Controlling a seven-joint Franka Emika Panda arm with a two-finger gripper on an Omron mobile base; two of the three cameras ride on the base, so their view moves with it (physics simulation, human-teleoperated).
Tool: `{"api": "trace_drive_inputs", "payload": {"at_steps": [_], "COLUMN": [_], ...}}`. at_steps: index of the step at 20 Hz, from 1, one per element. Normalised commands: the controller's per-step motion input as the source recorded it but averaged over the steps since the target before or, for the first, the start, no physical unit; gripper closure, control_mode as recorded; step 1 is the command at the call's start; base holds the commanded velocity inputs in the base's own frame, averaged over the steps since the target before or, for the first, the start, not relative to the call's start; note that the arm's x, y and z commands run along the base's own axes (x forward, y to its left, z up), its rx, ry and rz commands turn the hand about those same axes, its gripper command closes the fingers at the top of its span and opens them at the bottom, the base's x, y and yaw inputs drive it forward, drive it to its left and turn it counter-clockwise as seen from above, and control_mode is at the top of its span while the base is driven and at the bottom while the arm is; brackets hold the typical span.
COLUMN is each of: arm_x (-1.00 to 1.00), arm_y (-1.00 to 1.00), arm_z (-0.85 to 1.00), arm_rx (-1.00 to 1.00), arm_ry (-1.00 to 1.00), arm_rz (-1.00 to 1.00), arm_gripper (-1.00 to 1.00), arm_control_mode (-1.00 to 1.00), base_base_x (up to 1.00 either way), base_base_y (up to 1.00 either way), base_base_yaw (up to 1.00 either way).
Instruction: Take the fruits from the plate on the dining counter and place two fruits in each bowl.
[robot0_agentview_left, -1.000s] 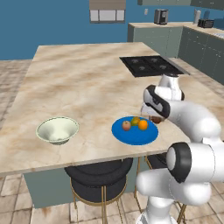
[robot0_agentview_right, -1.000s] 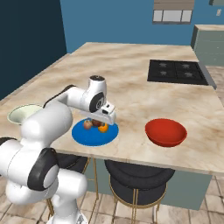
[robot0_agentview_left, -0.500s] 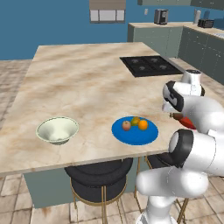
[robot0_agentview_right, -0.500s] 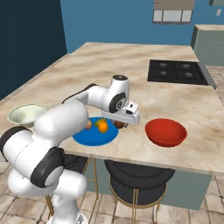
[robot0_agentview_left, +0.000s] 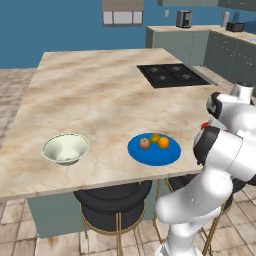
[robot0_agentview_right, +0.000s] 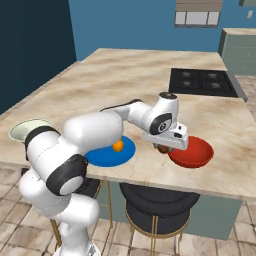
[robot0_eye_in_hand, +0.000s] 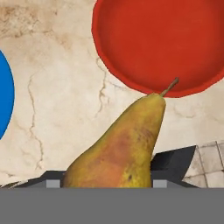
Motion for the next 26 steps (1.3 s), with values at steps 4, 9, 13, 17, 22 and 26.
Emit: {"api": "trace_drive_inputs", "payload": {"at_steps": [4, 9, 13, 17, 22, 26], "arm_x": [0.27, 0.64, 0.90, 0.57, 0.49, 0.38], "arm_y": [-0.26, -0.08, -0.13, -0.24, -0.25, -0.26], "arm_z": [0.00, -0.13, -0.38, -0.45, -0.11, -0.12], "arm_rx": [0.00, 0.00, 0.00, 0.00, 0.02, 0.01], "arm_ry": [0.00, 0.00, 0.00, 0.00, 0.00, 0.01], "arm_rz": [0.00, 0.01, 0.01, 0.00, 0.00, 0.00], "arm_gripper": [1.00, 1.00, 1.00, 1.00, 1.00, 1.00], "arm_control_mode": [-1.00, -1.00, -1.00, -1.00, -1.00, -1.00], "base_base_x": [0.00, 0.00, 0.00, 0.00, 0.00, 0.00], "base_base_y": [0.00, 0.00, 0.00, 0.00, 0.00, 0.00], "base_base_yaw": [0.00, 0.00, 0.00, 0.00, 0.00, 0.00]}}
